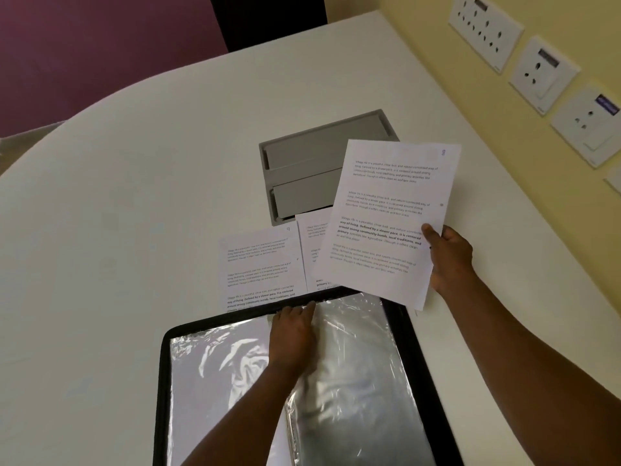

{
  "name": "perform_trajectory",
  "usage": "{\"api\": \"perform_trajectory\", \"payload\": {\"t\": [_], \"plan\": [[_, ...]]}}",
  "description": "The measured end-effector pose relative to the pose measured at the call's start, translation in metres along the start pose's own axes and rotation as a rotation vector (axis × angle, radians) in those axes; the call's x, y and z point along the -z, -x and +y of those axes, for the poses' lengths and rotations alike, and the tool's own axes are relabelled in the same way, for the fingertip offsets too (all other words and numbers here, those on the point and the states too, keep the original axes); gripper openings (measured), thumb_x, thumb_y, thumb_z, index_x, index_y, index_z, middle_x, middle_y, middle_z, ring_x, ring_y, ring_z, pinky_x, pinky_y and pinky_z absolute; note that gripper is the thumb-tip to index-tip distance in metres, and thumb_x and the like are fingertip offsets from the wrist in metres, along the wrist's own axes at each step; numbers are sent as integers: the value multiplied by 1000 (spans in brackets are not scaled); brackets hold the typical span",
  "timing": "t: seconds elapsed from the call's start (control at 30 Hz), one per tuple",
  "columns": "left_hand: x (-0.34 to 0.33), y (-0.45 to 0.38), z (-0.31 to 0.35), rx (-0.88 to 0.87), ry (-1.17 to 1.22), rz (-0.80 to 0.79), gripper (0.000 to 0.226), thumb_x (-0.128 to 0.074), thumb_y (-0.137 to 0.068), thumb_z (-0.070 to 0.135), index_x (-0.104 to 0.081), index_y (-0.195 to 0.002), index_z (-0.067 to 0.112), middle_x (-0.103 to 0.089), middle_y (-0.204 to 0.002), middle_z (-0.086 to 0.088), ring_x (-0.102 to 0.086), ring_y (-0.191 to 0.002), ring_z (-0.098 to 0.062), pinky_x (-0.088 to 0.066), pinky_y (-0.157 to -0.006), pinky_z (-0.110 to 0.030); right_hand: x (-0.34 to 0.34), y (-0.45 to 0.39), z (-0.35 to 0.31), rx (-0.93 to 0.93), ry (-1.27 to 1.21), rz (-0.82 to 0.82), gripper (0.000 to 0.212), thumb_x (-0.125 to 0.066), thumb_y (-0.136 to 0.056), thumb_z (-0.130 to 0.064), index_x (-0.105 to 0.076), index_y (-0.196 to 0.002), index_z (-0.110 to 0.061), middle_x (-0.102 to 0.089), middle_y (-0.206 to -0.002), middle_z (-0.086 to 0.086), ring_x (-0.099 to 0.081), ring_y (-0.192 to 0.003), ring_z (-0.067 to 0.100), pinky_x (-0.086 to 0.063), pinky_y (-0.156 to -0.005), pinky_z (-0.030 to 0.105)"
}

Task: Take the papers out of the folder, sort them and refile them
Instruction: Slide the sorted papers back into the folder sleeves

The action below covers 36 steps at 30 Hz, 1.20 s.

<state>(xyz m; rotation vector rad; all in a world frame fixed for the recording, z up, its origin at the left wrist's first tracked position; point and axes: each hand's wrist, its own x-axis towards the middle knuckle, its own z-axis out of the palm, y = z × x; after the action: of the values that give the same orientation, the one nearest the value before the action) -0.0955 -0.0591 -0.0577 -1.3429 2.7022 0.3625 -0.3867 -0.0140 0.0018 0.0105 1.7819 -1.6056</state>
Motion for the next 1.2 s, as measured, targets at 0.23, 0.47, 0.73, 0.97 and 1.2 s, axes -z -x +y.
{"api": "perform_trajectory", "payload": {"t": [0.23,0.47,0.73,0.97,1.2], "plan": [[8,-21,0,-9,145,-86,24,-66,-78,26,-63,-102,24,-56,-110,4,-51,-103,-18,-41,-84,-30,-11,-10,-1,-11,-60,-12,5,-65,-92,-18,-69,-90,-22,-70,-86,-3,-63,-69,12,-52,-66,29],[19,-31,1,-112,266,-151,11,-73,-77,30,-65,-83,26,-59,-100,6,-54,-95,-15,-45,-81,-30,-15,-16,5,-24,-97,-7,5,-65,-92,-17,-69,-92,-20,-70,-85,-3,-62,-65,10,-52,-64,28],[32,-27,-1,-112,331,-77,12,-62,-90,25,-72,-97,22,-73,-94,7,-65,-88,-12,-50,-79,-29,-26,-21,5,-42,-149,-26,7,-64,-93,-19,-69,-89,-21,-71,-91,0,-66,-79,18,-56,-72,36],[34,-25,0,-67,524,-195,8,-55,-91,17,-60,-97,19,-68,-88,6,-64,-82,-12,-54,-78,-34,-63,-17,8,-61,-185,-158,9,-64,-92,-11,-67,-97,-17,-72,-100,4,-68,-91,21,-57,-83,40],[36,-22,3,-4,628,-248,13,-57,-92,10,-51,-91,21,-63,-90,13,-61,-85,2,-45,-73,-9,-110,-8,18,-73,-99,-235,11,-63,-92,-9,-64,-96,-19,-70,-101,3,-68,-91,21,-57,-80,38]]}}
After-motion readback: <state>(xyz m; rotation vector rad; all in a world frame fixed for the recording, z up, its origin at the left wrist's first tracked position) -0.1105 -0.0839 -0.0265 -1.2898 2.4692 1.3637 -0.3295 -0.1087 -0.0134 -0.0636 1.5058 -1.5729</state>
